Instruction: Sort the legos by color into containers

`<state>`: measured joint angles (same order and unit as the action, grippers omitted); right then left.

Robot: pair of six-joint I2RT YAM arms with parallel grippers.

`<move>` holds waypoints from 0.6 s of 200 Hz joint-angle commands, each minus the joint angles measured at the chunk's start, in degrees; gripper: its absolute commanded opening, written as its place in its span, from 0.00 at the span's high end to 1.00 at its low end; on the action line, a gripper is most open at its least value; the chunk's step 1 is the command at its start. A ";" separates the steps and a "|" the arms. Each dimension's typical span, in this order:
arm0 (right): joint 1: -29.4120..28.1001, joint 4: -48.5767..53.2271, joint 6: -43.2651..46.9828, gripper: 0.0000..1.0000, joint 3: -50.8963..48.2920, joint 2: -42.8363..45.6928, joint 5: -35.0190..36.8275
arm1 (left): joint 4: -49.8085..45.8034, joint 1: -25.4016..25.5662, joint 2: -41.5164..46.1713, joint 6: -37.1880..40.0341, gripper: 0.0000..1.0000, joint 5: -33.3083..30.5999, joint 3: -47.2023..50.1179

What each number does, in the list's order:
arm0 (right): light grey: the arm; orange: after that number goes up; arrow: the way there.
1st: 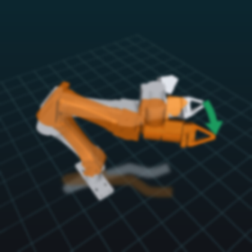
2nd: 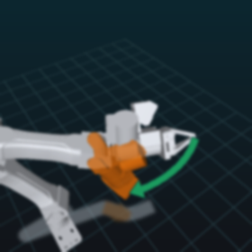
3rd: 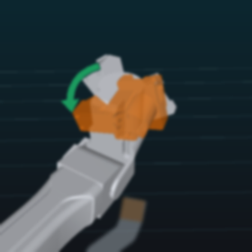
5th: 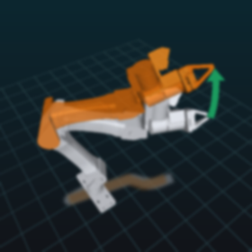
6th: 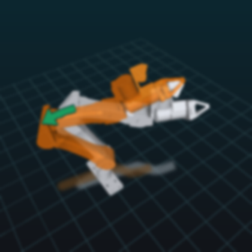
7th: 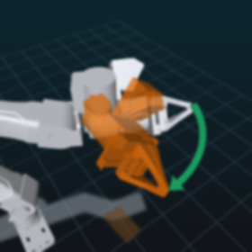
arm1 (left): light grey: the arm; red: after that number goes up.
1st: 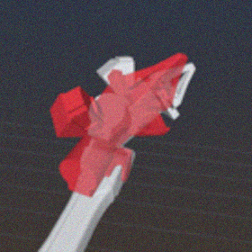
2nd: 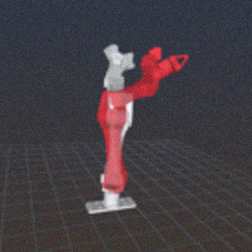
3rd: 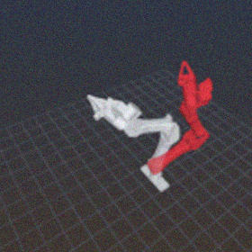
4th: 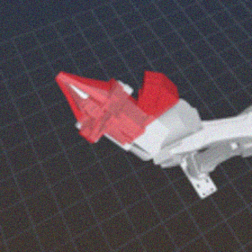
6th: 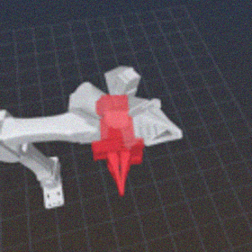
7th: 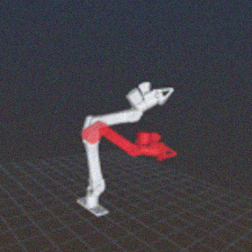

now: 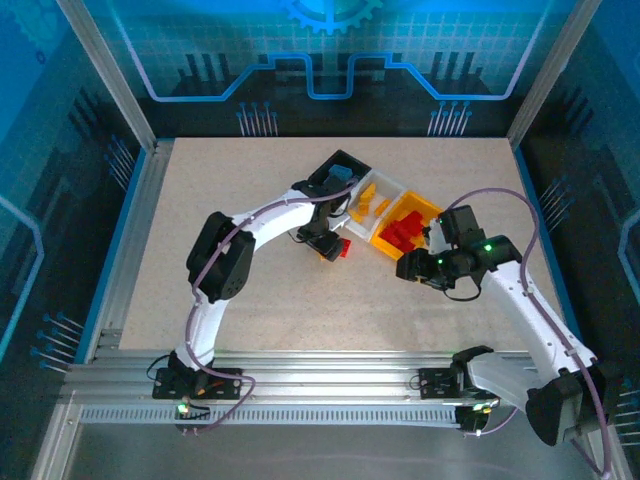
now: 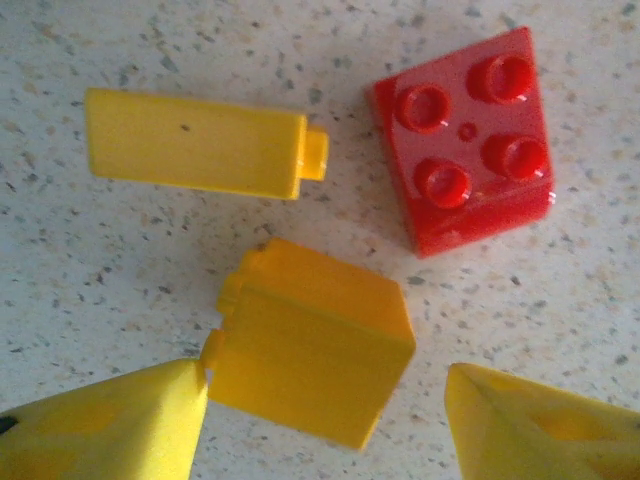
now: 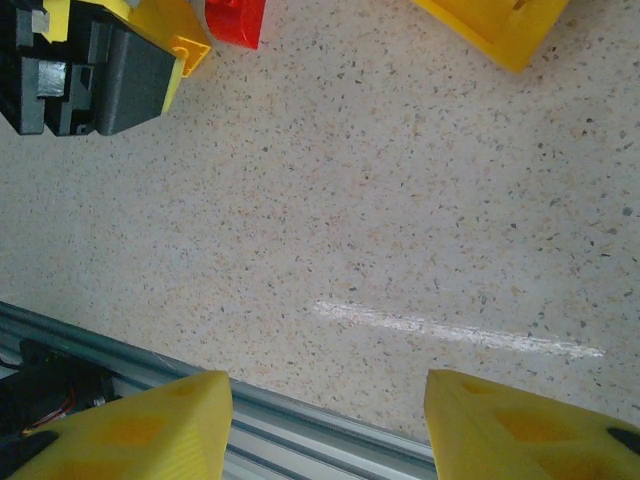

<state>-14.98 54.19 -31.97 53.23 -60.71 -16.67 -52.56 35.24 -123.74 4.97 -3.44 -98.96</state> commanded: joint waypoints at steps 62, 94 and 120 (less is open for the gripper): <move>-0.61 1.90 -1.09 0.45 0.53 0.08 0.23 | 2.08 -0.38 -3.49 -1.29 0.51 -1.49 -0.43; -0.70 0.97 -0.77 0.44 1.05 -1.57 -0.33 | 2.71 -0.90 -1.96 -3.03 0.60 -1.39 1.26; -0.76 -0.19 -0.73 0.44 1.02 -2.82 -0.88 | 3.37 -2.00 1.36 -6.72 0.61 -0.37 3.76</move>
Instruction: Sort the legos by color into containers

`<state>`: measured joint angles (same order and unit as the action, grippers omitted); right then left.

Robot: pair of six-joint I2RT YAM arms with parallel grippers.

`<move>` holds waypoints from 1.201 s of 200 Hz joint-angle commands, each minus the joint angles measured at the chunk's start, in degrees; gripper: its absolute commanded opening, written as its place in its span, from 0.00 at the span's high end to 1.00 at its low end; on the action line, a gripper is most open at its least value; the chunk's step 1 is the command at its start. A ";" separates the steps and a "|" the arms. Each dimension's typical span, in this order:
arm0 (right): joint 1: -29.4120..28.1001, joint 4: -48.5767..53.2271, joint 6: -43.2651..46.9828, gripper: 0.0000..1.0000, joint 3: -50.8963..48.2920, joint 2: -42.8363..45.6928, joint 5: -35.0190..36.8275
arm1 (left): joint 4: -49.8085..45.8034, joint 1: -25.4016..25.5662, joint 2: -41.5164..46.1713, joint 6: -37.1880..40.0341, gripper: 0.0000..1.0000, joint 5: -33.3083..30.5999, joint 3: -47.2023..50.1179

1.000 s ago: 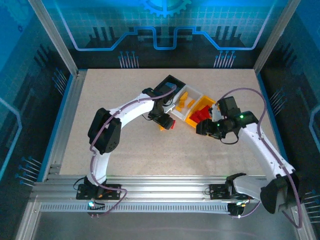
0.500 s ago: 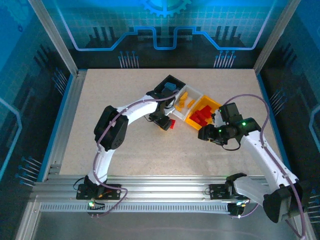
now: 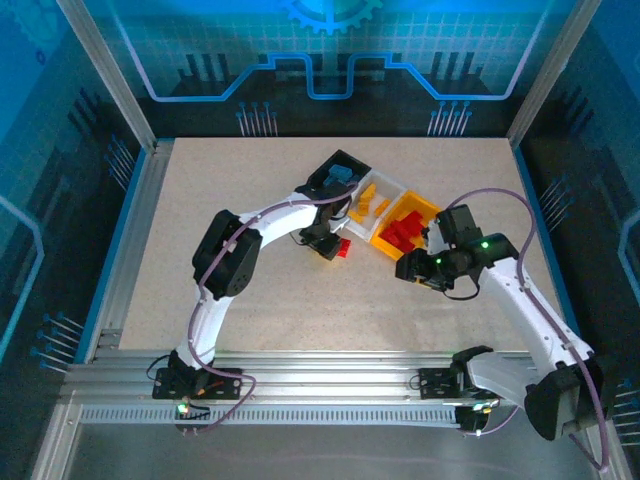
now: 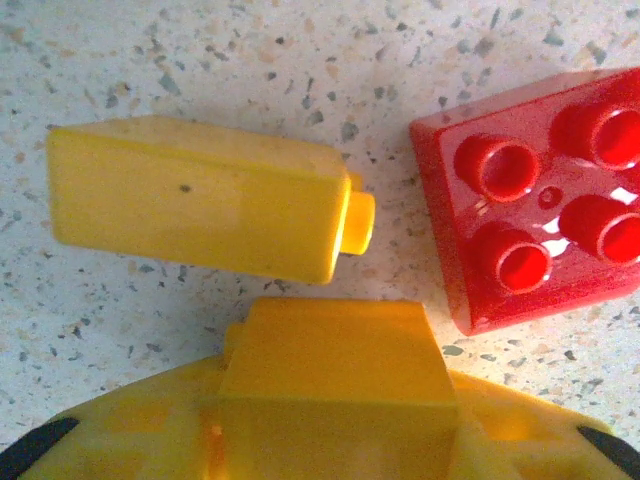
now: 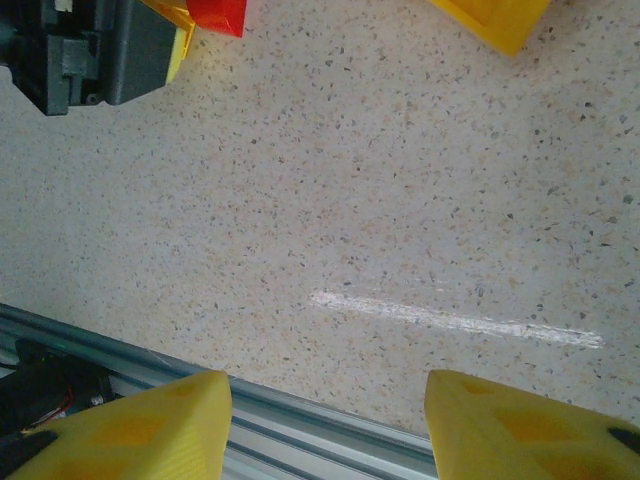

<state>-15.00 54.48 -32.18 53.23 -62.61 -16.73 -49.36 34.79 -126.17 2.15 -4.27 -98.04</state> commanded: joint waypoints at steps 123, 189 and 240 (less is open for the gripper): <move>-0.76 -5.52 -3.56 0.44 -5.29 0.54 -2.34 | 34.75 -7.88 9.03 -68.12 0.59 33.71 5.68; -0.73 -5.00 -6.48 0.43 -10.36 7.35 -1.45 | 30.18 -4.84 -2.65 -80.29 0.56 27.43 -11.80; -0.75 -4.23 -6.17 0.43 -10.61 8.29 -0.78 | 26.79 -4.42 -4.67 -79.69 0.44 26.29 -15.34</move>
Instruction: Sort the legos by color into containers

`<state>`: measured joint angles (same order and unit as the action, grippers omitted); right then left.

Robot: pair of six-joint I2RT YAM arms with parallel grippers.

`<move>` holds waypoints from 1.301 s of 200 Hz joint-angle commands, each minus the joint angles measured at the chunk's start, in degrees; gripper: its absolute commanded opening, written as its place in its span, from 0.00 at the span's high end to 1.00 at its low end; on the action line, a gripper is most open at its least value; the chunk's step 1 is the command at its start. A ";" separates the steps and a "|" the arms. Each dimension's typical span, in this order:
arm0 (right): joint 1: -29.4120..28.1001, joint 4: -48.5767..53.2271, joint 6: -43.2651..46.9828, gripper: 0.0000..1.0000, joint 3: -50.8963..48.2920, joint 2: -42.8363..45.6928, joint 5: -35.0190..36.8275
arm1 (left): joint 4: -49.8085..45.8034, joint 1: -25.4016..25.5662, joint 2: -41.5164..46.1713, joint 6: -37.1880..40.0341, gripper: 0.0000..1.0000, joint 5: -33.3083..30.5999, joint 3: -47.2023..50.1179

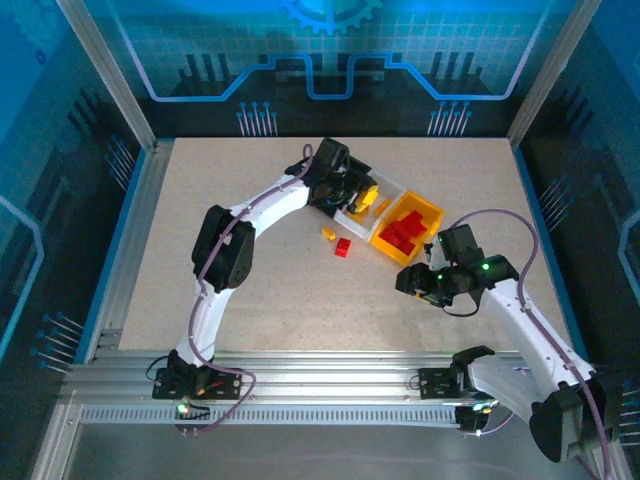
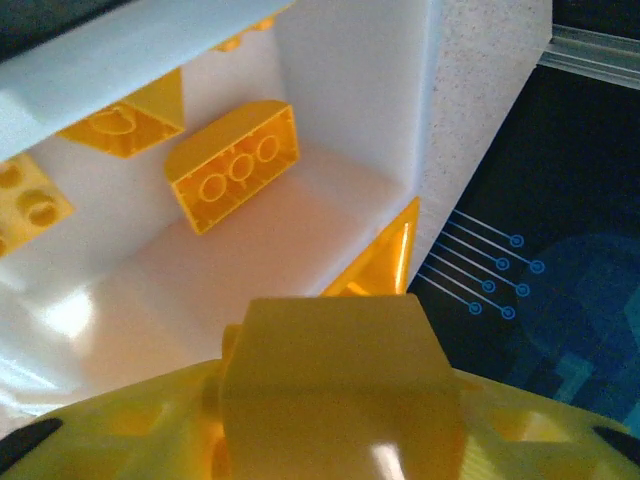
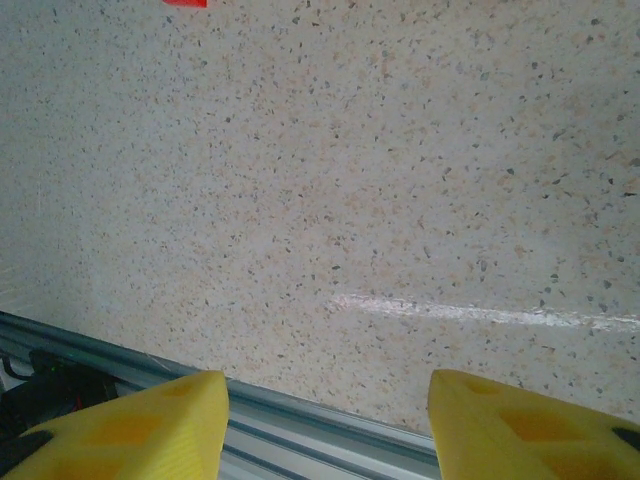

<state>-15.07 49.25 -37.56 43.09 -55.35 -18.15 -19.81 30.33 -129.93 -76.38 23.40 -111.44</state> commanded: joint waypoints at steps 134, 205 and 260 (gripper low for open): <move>-0.82 -0.67 -0.21 0.42 0.41 -1.91 -0.53 | -29.71 0.16 7.32 29.93 0.35 -12.89 -6.06; -1.52 -4.46 -0.49 0.42 0.40 -6.43 -2.26 | -37.46 -3.57 10.06 33.95 0.32 -18.66 4.40; -2.68 -4.78 -0.24 0.42 0.22 -6.99 -1.42 | -38.25 -3.77 1.01 24.48 0.36 -14.57 -2.83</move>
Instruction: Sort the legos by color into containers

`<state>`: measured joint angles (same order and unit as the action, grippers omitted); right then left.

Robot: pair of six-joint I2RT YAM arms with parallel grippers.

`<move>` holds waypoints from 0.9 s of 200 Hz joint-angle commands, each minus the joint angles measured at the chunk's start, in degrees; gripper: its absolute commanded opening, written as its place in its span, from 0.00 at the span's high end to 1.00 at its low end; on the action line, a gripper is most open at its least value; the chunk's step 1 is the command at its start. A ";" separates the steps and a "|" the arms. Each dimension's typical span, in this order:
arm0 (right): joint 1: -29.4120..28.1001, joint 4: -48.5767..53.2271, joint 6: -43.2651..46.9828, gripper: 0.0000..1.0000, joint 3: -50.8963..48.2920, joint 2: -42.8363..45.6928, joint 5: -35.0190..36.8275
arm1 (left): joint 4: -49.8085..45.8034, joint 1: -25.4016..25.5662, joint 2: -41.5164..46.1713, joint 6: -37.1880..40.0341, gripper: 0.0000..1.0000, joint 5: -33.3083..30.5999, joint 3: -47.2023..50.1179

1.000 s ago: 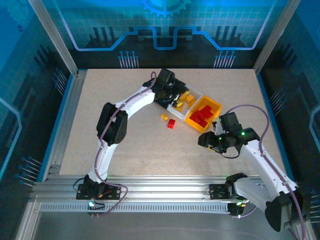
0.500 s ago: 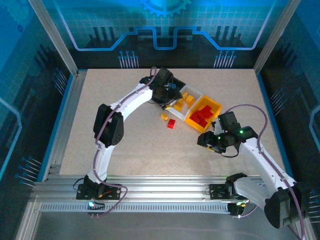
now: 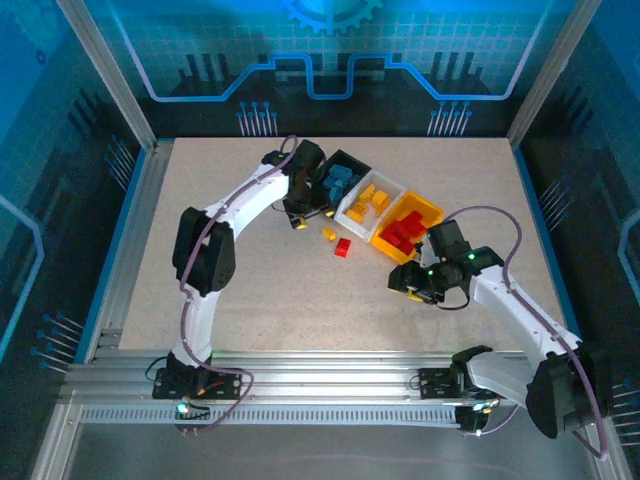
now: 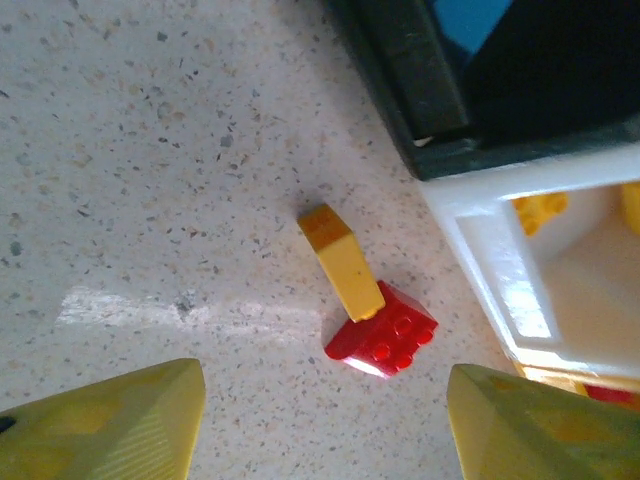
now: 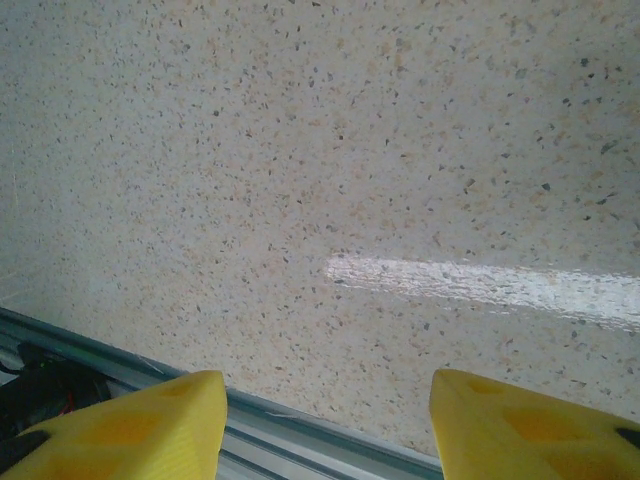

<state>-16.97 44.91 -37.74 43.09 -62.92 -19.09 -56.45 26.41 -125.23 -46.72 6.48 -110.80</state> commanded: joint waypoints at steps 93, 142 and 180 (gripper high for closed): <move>-0.59 1.60 1.09 0.42 -1.06 2.88 1.06 | -0.57 0.21 -10.29 -11.83 0.40 4.24 -6.95; -0.57 1.68 0.91 0.42 -1.44 3.30 0.90 | -1.04 0.16 -11.62 -10.59 0.42 3.97 -5.85; -0.61 1.55 0.57 0.42 -1.37 3.24 0.90 | -0.60 0.17 -11.62 -9.75 0.51 4.59 -4.36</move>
<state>-16.97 45.56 -37.50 42.19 -60.58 -18.41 -56.29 26.46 -135.92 -56.95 9.47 -115.98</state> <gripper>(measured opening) 0.585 0.519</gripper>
